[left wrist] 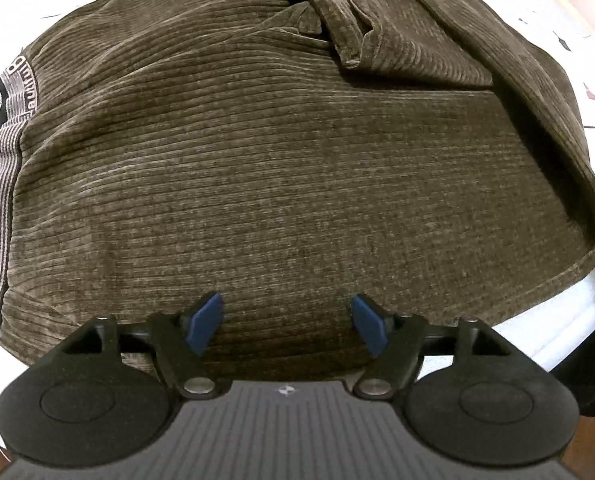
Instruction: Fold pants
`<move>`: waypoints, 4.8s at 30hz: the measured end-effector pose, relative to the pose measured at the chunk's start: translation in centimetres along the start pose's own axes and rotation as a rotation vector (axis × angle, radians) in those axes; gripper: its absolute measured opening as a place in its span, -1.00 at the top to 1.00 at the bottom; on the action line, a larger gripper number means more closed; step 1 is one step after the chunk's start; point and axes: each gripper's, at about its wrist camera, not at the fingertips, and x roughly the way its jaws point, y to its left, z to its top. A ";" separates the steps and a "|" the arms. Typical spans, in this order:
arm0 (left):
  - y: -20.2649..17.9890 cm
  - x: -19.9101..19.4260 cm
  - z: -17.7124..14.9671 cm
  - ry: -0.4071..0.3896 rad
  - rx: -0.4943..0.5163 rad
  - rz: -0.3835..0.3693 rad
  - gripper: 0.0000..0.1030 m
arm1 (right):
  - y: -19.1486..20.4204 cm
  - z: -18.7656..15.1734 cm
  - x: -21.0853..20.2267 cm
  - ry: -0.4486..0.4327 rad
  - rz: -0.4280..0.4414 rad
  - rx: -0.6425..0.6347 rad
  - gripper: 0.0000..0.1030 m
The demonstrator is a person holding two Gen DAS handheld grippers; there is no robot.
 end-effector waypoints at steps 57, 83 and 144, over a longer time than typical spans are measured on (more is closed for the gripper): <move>0.2 0.6 1.2 -0.004 -0.098 0.074 -0.70 | -5.4 0.1 3.2 0.022 -0.065 -0.122 0.07; -1.3 0.7 2.0 -0.001 -0.085 0.087 -0.85 | -26.1 -4.4 -1.7 -0.098 -0.451 0.756 0.86; 19.3 -3.5 -0.7 -0.126 -0.169 0.054 0.50 | -8.2 2.6 -1.9 -0.110 -0.086 0.369 0.21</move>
